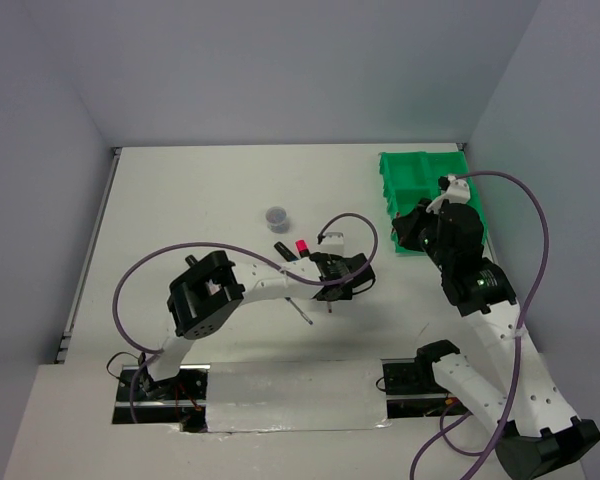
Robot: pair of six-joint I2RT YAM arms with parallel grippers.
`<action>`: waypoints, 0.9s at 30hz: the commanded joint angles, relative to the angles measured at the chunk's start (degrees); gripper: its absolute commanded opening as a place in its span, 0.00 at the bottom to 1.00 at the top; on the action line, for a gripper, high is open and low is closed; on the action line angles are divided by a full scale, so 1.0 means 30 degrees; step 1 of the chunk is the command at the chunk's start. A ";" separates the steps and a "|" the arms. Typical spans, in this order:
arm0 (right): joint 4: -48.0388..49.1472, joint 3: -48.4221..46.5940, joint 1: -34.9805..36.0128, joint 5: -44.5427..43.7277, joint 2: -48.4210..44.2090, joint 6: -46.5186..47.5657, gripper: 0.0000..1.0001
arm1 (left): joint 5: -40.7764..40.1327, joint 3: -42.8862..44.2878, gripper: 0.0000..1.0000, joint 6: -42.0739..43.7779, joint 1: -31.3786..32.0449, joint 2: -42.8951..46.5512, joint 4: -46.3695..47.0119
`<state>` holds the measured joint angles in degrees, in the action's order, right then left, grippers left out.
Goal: Sort the stationery into containers
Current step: Pick up the pen from the center of the board.
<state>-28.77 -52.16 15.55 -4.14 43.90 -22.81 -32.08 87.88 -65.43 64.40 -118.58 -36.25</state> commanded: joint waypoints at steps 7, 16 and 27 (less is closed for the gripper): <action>0.0422 -0.0132 -0.0057 0.1293 0.0132 0.0834 0.00 | 0.0143 0.0913 0.62 -0.0456 -0.0256 -0.1574 0.0042; 0.0070 -0.0571 -0.0115 0.1293 -0.0306 0.1157 0.00 | 0.1550 -0.0287 0.00 -0.0427 -0.0256 -0.1781 0.0979; 0.3435 0.1798 -0.3103 0.6478 -0.1154 -0.0628 0.00 | 0.1348 -0.5030 0.00 0.2938 0.0766 0.4796 0.6481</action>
<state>-24.18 -49.10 7.46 8.19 42.44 -22.17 -28.60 75.79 -61.43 64.53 -112.73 -23.64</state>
